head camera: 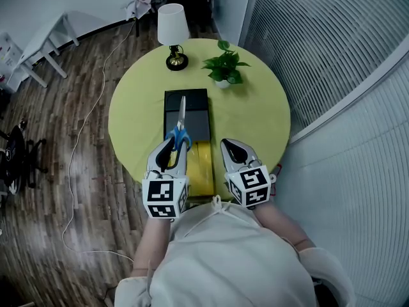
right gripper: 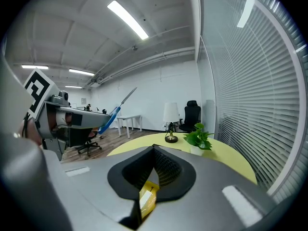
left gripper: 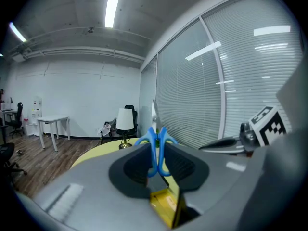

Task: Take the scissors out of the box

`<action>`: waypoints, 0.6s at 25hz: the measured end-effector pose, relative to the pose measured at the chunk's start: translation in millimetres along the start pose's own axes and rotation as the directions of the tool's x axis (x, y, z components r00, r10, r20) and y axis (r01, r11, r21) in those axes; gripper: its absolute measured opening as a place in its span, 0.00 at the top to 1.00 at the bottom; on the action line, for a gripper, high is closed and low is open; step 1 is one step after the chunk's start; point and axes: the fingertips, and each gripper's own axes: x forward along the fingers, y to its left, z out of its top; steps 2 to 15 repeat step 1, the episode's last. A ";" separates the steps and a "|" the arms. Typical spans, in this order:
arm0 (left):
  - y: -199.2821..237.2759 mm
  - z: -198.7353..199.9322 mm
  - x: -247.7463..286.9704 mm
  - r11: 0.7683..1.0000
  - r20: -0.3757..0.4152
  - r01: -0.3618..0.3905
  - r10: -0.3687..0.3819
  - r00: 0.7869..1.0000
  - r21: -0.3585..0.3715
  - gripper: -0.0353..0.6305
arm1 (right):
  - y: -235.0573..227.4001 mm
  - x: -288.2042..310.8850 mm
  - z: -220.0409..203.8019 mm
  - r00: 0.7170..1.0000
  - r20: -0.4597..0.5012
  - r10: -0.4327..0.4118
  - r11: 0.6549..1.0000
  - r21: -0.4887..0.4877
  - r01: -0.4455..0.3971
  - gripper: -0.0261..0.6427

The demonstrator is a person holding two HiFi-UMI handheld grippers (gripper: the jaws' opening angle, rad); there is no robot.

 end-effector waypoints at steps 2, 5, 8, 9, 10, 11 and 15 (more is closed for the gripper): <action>0.0 -0.7 0.8 1.000 -0.001 0.000 0.000 1.000 0.000 0.81 | -0.5 1.0 -0.9 1.000 -0.001 0.001 1.000 0.001 -0.001 0.96; 0.0 -0.7 0.8 1.000 -0.001 0.000 0.000 1.000 0.000 0.81 | -0.5 1.0 -0.9 1.000 -0.001 0.001 1.000 0.001 -0.001 0.96; 0.0 -0.7 0.8 1.000 -0.001 0.000 0.000 1.000 0.000 0.81 | -0.5 1.0 -0.9 1.000 -0.001 0.001 1.000 0.001 -0.001 0.96; 0.0 -0.7 0.8 1.000 -0.001 0.000 0.000 1.000 0.000 0.81 | -0.5 1.0 -0.9 1.000 -0.001 0.001 1.000 0.001 -0.001 0.96; 0.0 -0.7 0.8 1.000 -0.001 0.000 0.000 1.000 0.000 0.81 | -0.5 1.0 -0.9 1.000 -0.001 0.001 1.000 0.001 -0.001 0.96; 0.0 -0.7 0.8 1.000 -0.001 0.000 0.000 1.000 0.000 0.81 | -0.5 1.0 -0.9 1.000 -0.001 0.001 1.000 0.001 -0.001 0.96; 0.0 -0.7 0.8 1.000 -0.001 0.000 0.000 1.000 0.000 0.81 | -0.5 1.0 -0.9 1.000 -0.001 0.001 1.000 0.001 -0.001 0.96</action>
